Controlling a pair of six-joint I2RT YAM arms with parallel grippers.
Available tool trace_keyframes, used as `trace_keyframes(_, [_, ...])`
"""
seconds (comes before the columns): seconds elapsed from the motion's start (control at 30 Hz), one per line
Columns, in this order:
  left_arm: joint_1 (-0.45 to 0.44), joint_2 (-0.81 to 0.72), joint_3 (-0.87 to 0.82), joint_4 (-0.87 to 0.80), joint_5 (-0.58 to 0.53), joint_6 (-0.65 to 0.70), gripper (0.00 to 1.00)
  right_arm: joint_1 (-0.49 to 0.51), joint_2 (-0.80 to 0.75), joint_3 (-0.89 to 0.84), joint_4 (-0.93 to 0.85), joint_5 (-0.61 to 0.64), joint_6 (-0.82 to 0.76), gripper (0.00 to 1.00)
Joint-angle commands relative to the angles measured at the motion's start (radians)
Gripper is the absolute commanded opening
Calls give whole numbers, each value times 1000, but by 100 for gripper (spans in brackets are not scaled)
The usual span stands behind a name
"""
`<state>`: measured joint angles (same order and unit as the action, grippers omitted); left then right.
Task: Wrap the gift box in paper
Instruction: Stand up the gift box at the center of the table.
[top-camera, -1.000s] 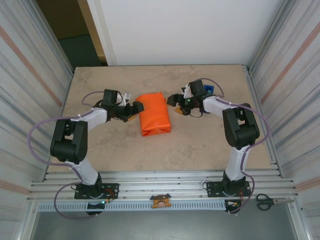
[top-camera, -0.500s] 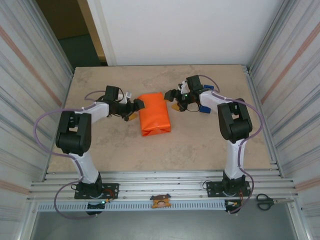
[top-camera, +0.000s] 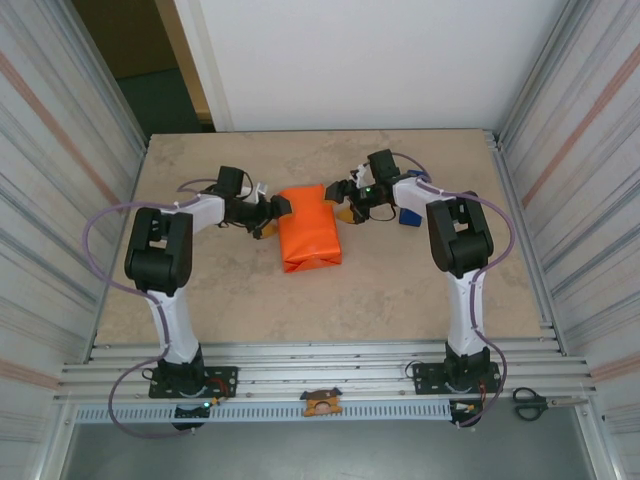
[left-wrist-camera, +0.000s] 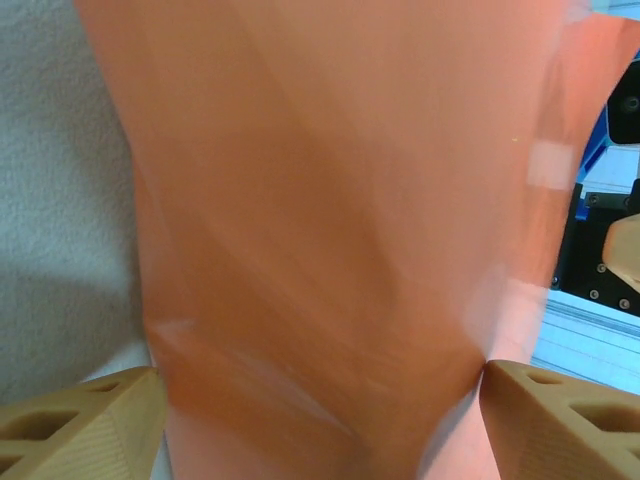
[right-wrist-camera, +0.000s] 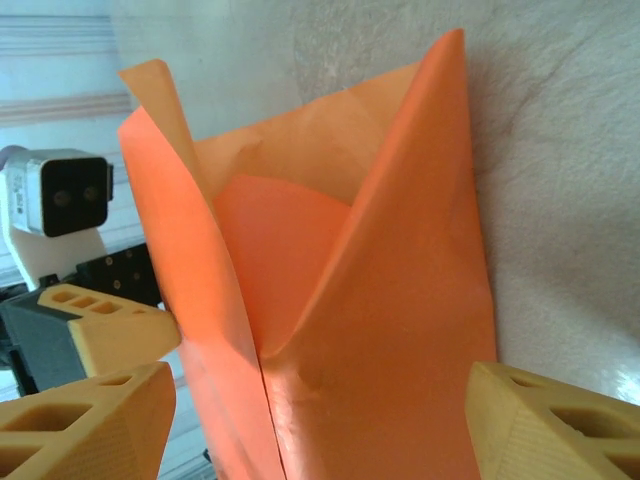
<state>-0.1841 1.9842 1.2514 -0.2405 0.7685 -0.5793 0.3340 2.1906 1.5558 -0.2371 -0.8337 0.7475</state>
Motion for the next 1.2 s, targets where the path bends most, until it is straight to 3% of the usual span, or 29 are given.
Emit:
trace_keyframes(0.0, [8, 16, 41, -31, 38, 24, 82, 6, 19, 43, -16, -44, -14, 74])
trace_keyframes(0.4, [-14, -2, 62, -3, 96, 49, 73, 17, -13, 41, 16, -111, -23, 65])
trace_keyframes(1.17, [-70, -301, -62, 25, 84, 67, 77, 39, -330, -194, 123, -57, -30, 68])
